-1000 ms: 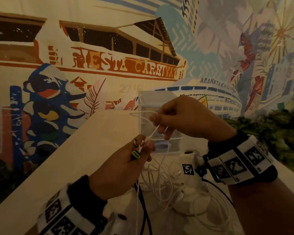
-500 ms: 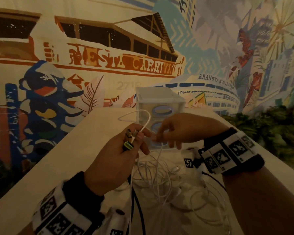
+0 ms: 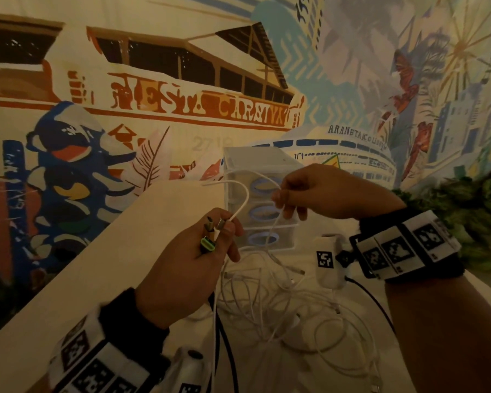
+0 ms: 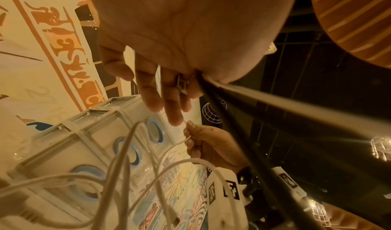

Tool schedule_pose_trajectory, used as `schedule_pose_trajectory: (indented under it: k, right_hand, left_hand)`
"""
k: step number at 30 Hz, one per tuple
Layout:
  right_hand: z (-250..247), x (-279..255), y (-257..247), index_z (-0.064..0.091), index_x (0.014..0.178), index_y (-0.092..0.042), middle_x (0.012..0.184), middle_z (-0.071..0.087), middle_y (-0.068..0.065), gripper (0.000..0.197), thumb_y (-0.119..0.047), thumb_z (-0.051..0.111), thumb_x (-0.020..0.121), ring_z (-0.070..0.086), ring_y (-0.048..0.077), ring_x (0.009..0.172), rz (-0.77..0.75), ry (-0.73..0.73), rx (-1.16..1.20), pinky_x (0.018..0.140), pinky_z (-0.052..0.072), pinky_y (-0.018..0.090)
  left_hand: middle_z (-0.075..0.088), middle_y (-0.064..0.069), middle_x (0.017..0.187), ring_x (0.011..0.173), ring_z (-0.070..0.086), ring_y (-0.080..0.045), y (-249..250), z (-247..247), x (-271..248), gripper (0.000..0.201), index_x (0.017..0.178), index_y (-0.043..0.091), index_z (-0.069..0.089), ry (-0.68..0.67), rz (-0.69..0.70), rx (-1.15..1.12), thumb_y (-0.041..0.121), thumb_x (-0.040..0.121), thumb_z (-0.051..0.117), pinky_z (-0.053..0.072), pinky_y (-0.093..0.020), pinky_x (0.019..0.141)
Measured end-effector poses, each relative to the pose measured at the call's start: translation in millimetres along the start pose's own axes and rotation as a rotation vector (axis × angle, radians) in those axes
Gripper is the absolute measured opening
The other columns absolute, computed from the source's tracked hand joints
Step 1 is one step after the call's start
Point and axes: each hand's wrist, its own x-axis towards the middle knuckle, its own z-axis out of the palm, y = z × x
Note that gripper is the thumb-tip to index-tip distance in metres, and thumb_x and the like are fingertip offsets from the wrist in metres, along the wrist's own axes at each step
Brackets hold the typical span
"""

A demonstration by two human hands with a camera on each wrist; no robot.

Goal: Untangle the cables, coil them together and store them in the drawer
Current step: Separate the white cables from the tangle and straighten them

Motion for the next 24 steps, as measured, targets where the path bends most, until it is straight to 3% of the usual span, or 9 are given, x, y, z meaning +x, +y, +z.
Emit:
schedule_pose_trajectory:
  k: [3,5,9,12,14,16,17,21,24]
  right_hand:
    - [-1,1,-3,0.071,0.092,-0.017,0.083,0.079,-0.008,0.033,-0.046,0.056,0.099,0.073,0.014,0.070,-0.018,0.018,0.090,0.084,0.055,0.033]
    - [1,1,-7,0.068,0.092,-0.017,0.087,0.079,-0.006,0.031,-0.045,0.054,0.100,0.073,0.015,0.071,-0.050,0.004,0.141,0.076,0.051,0.025]
    - [6,1,-16,0.064,0.091,-0.018,0.090,0.079,-0.003,0.023,-0.035,0.054,0.103,0.071,0.011,0.067,-0.092,-0.035,0.227,0.062,0.045,0.008]
    - [8,0,-21,0.066,0.093,-0.014,0.090,0.079,0.000,0.023,-0.031,0.055,0.103,0.071,0.012,0.067,-0.115,-0.056,0.264,0.060,0.044,0.007]
    - [10,0,-24,0.067,0.097,-0.010,0.090,0.079,0.001,0.023,-0.029,0.056,0.103,0.072,0.013,0.067,-0.126,-0.080,0.274,0.060,0.045,0.007]
    - [14,2,-25,0.067,0.102,-0.008,0.091,0.079,0.003,0.021,-0.027,0.060,0.101,0.072,0.015,0.070,-0.127,-0.118,0.293,0.066,0.050,0.012]
    - [16,3,-25,0.067,0.106,-0.008,0.094,0.078,0.005,0.021,-0.028,0.062,0.099,0.073,0.017,0.075,-0.129,-0.150,0.298,0.071,0.055,0.019]
    - [23,4,-23,0.068,0.115,-0.018,0.104,0.077,0.002,0.030,-0.040,0.067,0.095,0.074,0.024,0.096,-0.128,-0.321,0.183,0.092,0.059,0.045]
    - [26,3,-24,0.069,0.108,-0.031,0.101,0.077,-0.009,0.019,-0.040,0.072,0.091,0.073,0.011,0.094,-0.089,-0.415,0.046,0.099,0.055,0.044]
  left_hand:
    - [0.070,0.006,0.079,0.068,0.056,-0.035,0,0,0,0.026,0.099,0.032,0.059,-0.024,-0.018,-0.011,0.043,0.100,0.035,0.050,-0.049,0.069]
    - [0.071,0.005,0.081,0.069,0.055,-0.037,1,1,0,0.027,0.106,0.033,0.059,-0.050,-0.046,-0.039,0.044,0.098,0.036,0.050,-0.049,0.070]
    - [0.073,0.009,0.084,0.068,0.059,-0.023,-1,2,-2,0.028,0.116,0.043,0.056,-0.096,-0.061,-0.024,0.046,0.097,0.037,0.052,-0.038,0.069]
    - [0.072,0.012,0.084,0.069,0.060,-0.006,-1,2,-3,0.024,0.112,0.045,0.056,-0.161,-0.041,0.025,0.044,0.099,0.035,0.042,-0.014,0.065]
    - [0.072,0.008,0.085,0.064,0.058,-0.012,-3,3,-3,0.022,0.104,0.044,0.057,-0.187,-0.039,0.014,0.040,0.102,0.036,0.044,-0.020,0.062]
    - [0.071,0.001,0.085,0.066,0.056,-0.029,-6,3,-3,0.024,0.096,0.041,0.056,-0.187,-0.051,-0.006,0.030,0.106,0.038,0.048,-0.038,0.063]
    - [0.070,-0.001,0.083,0.066,0.055,-0.031,-8,2,-3,0.026,0.094,0.039,0.056,-0.180,-0.054,-0.002,0.025,0.107,0.038,0.049,-0.041,0.064]
    - [0.070,-0.001,0.082,0.064,0.058,-0.013,-8,2,-1,0.021,0.097,0.029,0.056,-0.130,-0.064,-0.036,0.021,0.106,0.039,0.048,-0.022,0.062]
    - [0.070,-0.003,0.081,0.064,0.055,-0.031,-5,3,0,0.019,0.097,0.012,0.055,-0.089,-0.042,-0.077,0.014,0.105,0.039,0.047,-0.038,0.063]
